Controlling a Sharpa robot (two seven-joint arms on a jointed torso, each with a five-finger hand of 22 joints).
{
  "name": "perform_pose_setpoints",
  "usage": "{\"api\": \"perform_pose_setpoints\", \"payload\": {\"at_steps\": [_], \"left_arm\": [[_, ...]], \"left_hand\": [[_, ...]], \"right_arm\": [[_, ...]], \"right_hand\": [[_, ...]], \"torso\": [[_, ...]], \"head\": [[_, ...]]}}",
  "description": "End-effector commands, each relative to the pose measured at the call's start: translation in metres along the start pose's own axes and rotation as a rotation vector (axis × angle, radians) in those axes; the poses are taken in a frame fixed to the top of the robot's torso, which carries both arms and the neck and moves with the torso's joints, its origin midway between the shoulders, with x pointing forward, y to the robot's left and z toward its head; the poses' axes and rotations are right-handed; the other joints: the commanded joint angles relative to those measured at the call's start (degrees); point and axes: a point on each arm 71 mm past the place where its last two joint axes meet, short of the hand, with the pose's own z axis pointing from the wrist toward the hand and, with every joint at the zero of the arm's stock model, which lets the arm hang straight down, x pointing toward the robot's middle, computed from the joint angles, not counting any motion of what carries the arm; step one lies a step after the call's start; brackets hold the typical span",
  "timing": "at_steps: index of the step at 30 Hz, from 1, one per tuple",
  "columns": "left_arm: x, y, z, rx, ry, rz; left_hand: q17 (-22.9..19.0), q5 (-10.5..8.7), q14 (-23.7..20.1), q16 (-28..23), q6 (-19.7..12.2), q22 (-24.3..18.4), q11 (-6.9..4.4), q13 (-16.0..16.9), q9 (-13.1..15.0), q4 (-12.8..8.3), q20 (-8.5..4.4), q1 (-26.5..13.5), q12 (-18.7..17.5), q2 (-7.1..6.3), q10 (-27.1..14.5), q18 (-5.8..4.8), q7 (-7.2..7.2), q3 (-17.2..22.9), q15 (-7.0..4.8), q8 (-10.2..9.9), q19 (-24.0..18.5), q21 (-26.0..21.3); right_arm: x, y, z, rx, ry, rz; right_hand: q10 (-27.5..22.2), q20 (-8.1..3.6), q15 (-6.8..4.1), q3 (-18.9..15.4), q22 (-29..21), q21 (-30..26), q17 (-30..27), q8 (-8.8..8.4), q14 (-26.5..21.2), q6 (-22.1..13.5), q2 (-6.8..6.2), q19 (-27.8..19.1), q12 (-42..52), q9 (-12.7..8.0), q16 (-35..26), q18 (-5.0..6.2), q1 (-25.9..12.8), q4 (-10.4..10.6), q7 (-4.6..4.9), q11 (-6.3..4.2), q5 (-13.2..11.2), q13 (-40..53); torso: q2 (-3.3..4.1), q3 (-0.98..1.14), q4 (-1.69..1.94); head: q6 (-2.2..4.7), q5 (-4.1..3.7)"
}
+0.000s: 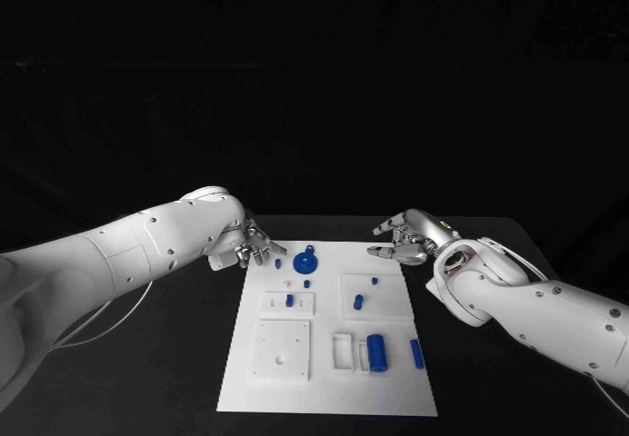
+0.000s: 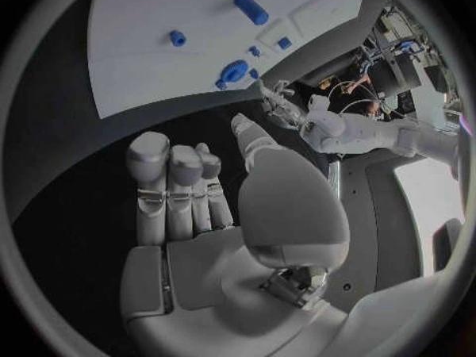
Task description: Assemble the parts on the task board
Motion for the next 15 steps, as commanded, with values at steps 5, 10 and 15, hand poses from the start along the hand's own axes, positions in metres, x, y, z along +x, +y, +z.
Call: {"api": "perform_pose_setpoints", "payload": {"at_steps": [5, 10, 15], "left_arm": [[0.0041, -0.0011, 0.0049, 0.006, 0.028, 0.06], [0.0061, -0.0029, 0.007, 0.012, 0.03, 0.061], [0.0099, -0.0064, 0.009, 0.024, 0.039, 0.06]], "left_hand": [[-0.1, 0.13, -0.3, 0.5, 2.3, 1.1, 0.1, 0.3, 0.4, -2.1, 0.34, 0.1, 0.1, 1.94, 1.8, -0.3, -0.37, -0.1, 0.1, -0.5, -0.1, -0.1], [-0.4, 0.65, -0.4, 1.0, -0.5, 1.1, 0.21, 0.6, 0.9, -3.7, 0.41, -0.3, 0.2, 2.74, 1.5, -0.16, -0.13, -0.4, 0.16, 2.5, -0.2, 0.1], [-0.4, 3.49, -0.4, 1.3, 0.0, 1.1, 0.11, 0.7, 1.5, -5.1, 0.36, 0.0, 0.2, 5.0, 1.6, -0.22, -0.41, -1.2, 0.08, 3.9, -0.2, 0.4]], "right_arm": [[-0.0009, 0.0032, 0.0, -0.013, -0.008, 0.005], [-0.0009, 0.0044, 0.0003, -0.016, -0.009, 0.007], [-0.0007, 0.0056, 0.0006, -0.017, -0.009, 0.009]], "right_hand": [[-0.1, 0.2, 0.0, -0.2, 5.5, -0.2, 0.0, -0.22, 0.3, -0.3, 0.07, 2.9, -0.1, -0.1, -0.2, 0.49, -0.4, 0.1, -0.03, 0.24, 0.7, -0.1], [-0.1, 0.2, 0.0, -0.2, 5.5, -0.2, 0.0, -0.24, 0.3, -0.3, 0.08, 2.9, -0.1, -0.1, -0.2, 0.5, -0.4, 0.1, -0.02, 0.23, 0.9, -0.1], [-0.1, 0.19, -0.01, -0.2, 5.5, -0.2, 0.0, -0.23, 0.3, -0.3, 0.08, 2.9, -0.1, -0.1, -0.2, 0.5, -0.4, 0.1, -0.02, 0.23, 1.2, -0.1]], "torso": [[0.39, 0.04, -0.14], [0.34, 0.0, -0.14], [0.39, -0.01, -0.13]], "head": [[0.1, -0.2], [0.0, -0.27], [-0.07, -0.39]]}}
